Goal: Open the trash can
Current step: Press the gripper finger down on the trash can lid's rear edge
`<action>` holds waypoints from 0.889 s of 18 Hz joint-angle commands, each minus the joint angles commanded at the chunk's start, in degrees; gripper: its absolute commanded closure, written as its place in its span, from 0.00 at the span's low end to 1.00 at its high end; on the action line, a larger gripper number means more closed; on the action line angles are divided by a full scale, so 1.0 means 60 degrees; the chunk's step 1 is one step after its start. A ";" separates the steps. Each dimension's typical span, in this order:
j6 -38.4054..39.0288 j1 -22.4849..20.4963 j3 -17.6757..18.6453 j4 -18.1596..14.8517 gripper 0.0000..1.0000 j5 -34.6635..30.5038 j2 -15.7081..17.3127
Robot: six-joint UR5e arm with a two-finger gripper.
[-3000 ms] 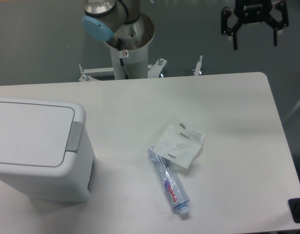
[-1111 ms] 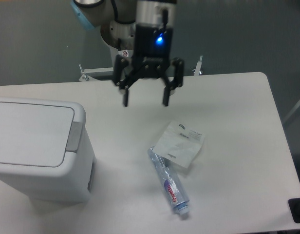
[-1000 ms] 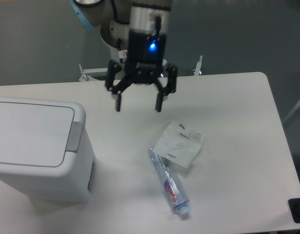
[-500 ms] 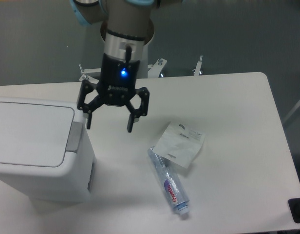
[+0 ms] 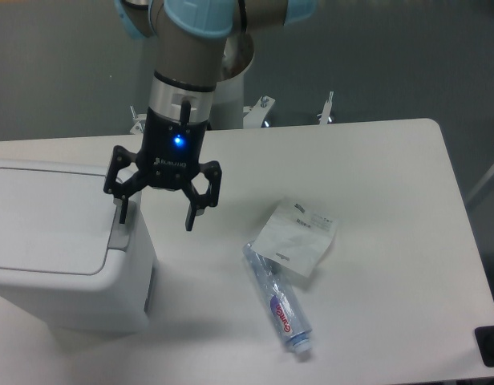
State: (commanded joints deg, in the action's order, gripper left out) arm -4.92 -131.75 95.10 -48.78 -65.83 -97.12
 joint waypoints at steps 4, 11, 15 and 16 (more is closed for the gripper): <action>0.0000 0.0015 0.0015 0.0000 0.00 0.0000 -0.0015; 0.0000 0.0000 0.0000 0.0015 0.00 0.0000 -0.0103; -0.0015 0.0015 0.0000 0.0015 0.00 0.0000 -0.0132; -0.0015 0.0015 0.0000 0.0015 0.00 -0.0015 -0.0147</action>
State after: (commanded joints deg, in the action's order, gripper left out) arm -5.01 -131.66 95.10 -48.69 -65.92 -98.00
